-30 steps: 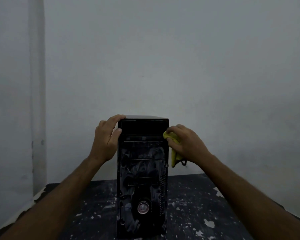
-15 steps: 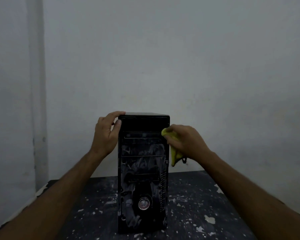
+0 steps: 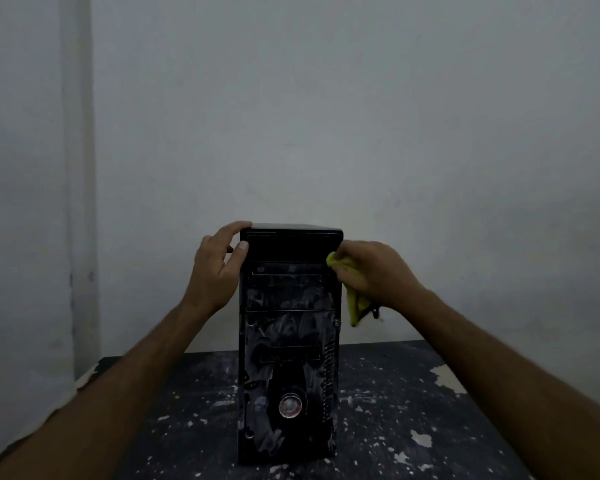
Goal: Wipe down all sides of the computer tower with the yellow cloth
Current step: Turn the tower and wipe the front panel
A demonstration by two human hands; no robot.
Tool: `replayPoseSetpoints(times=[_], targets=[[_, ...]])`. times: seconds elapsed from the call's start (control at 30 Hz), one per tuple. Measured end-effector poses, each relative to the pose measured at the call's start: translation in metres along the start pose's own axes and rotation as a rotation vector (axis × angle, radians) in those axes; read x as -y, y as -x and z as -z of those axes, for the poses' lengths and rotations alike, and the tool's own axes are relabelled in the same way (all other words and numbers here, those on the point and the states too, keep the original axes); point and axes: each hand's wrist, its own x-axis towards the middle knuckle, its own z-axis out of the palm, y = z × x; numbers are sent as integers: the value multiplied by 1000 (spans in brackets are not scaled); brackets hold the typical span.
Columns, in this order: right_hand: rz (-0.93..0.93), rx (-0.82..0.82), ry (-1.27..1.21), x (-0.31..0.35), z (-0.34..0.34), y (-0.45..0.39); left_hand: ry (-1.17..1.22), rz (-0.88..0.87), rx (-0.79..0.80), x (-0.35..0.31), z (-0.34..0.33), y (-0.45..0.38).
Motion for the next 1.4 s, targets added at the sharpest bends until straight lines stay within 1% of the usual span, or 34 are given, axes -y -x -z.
replayPoseSetpoints(times=[0.03, 0.07, 0.1, 0.13, 0.17, 0.27, 0.3, 0.33, 0.37, 0.4, 0.43, 0.5, 0.53, 0.6, 0.63, 0.67, 0.7, 0.77, 0.8, 0.83, 0.9, 0.93, 0.97, 1.03, 1.07, 1.1, 1.13, 1.17, 1.2, 1.23, 1.3, 1.33, 1.37, 1.4], targets=[[15, 6, -6, 4, -3, 0, -2, -3, 1, 0, 0, 0], [62, 62, 5, 8, -7, 3, -2, -3, 3, 0, 0, 0], [98, 156, 26, 11, -11, 7, -4, -4, 6, 1, 1, -1], [102, 219, 44, 12, -11, 8, -5, -2, 9, 1, 2, -1], [66, 222, 50, 10, -9, 7, 1, 2, 10, 2, 1, -1], [-39, -4, -21, 5, -9, 4, 35, -4, 10, 5, 0, -1], [-24, -15, -24, 10, -12, 5, 45, -7, 8, 6, 0, -1], [25, 24, -9, 15, -19, 7, 52, -10, 8, 7, 0, -1], [66, 98, 9, 19, -24, 10, 54, -14, 12, 8, 0, -2], [80, 141, 21, 20, -25, 10, 59, -15, 15, 10, 1, -2], [60, 123, 22, 19, -23, 7, 64, -15, 17, 11, 1, -2], [23, 7, 17, 14, -25, 6, 75, -12, 18, 12, 0, -2], [9, -23, 11, 16, -30, 11, 72, -16, 16, 13, 0, -2], [17, 3, -17, 26, -43, 29, 71, -17, 12, 11, -2, 0], [31, 43, -11, 29, -46, 36, 73, -17, 8, 9, -2, 0], [33, 42, 10, 26, -43, 36, 72, -16, 1, 8, -2, 1], [-15, -11, 15, 21, -38, 29, 71, -14, -2, 6, -2, 1], [-113, -164, -49, 15, -26, 11, 70, -8, -2, 3, -1, 3], [-102, -164, -65, 17, -22, 5, 67, -6, -1, 2, -1, 3], [-46, -101, -44, 23, -23, 3, 64, -1, 2, 3, -2, 4], [87, 114, 62, 31, -30, 6, 65, -5, 9, 6, 0, 2], [103, 155, 90, 31, -29, 6, 68, -9, 13, 8, 0, 1], [58, 119, 82, 27, -25, 3, 70, -17, 16, 8, -1, 0], [-59, -94, -9, 19, -20, -4, 80, -19, 8, 8, -2, 0], [-60, -148, -26, 20, -20, -6, 91, -14, 1, 5, -3, 1], [-8, -114, -8, 25, -21, -8, 97, -8, -7, 4, -3, 2], [77, -22, 24, 30, -26, -6, 99, -9, -7, 3, -3, 2], [142, 108, 66, 34, -29, -4, 100, -11, -3, 2, -2, 1], [163, 177, 104, 35, -27, -4, 100, -16, -2, 3, -2, 1], [127, 151, 108, 32, -23, -7, 109, -17, 3, 3, -4, 1], [9, -60, 14, 24, -18, -13, 115, -22, 3, 7, -5, 0], [-8, -123, -11, 26, -18, -15, 109, -17, 0, 10, -6, 0], [20, -79, -4, 31, -19, -15, 104, -11, -1, 12, -6, 0], [81, 27, 19, 36, -23, -14, 99, -5, 1, 13, -6, 0]])
